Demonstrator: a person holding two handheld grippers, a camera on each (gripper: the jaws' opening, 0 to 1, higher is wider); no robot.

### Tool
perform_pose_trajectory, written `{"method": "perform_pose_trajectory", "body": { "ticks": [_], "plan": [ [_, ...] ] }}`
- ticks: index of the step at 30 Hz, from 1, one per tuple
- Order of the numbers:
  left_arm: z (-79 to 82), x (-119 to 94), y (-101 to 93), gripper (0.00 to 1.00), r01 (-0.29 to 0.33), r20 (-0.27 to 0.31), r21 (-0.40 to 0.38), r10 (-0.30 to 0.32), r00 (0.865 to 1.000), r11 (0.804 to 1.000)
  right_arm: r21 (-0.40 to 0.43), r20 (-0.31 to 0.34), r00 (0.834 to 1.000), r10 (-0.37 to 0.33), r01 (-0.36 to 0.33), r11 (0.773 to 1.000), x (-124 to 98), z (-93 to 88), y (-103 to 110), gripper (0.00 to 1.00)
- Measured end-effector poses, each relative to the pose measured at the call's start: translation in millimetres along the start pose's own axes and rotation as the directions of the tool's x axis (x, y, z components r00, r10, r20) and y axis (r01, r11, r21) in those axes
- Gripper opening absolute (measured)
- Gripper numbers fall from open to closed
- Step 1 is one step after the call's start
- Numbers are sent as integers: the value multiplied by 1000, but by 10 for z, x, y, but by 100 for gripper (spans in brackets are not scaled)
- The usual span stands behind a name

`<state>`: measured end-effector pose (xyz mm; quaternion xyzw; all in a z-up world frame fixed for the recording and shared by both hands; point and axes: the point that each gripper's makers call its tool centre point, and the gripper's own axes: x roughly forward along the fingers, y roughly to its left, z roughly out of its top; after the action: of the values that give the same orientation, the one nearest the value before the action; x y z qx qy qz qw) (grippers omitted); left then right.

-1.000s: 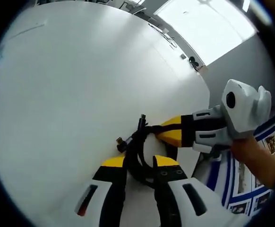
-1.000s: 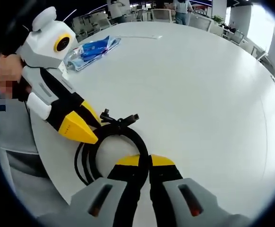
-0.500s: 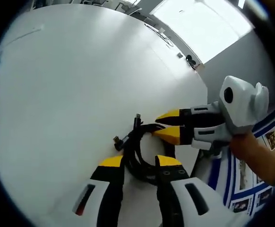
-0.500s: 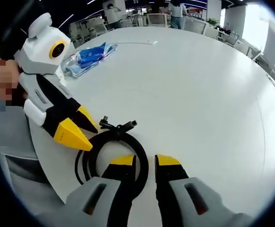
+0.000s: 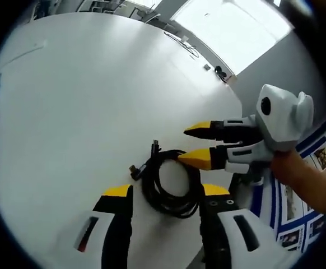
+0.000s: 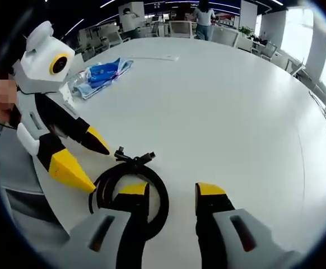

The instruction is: Arrange the tabletop items into an orderly group along one side of the table until the central work area is clear of visible clutter.

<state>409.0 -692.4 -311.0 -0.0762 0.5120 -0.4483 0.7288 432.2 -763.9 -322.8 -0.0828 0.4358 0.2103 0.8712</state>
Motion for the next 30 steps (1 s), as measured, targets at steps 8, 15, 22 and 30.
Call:
{"method": "perform_pose_trajectory", "body": {
  "ticks": [8, 15, 22, 30],
  "plan": [
    [106, -138, -31, 61, 7, 31, 66, -9, 999, 998, 63, 46, 999, 2, -5, 998, -51, 175, 9, 42],
    [223, -304, -1, 72, -3, 68, 103, -4, 998, 995, 62, 69, 997, -18, 13, 998, -84, 340, -10, 50],
    [323, -510, 32, 80, -15, 107, 122, 2, 994, 992, 47, 96, 995, -23, 19, 999, -116, 563, 32, 54],
    [445, -830, 132, 86, -39, 153, 137, 18, 988, 990, 16, 136, 990, -21, 19, 1000, -153, 891, 97, 56]
  ]
}}
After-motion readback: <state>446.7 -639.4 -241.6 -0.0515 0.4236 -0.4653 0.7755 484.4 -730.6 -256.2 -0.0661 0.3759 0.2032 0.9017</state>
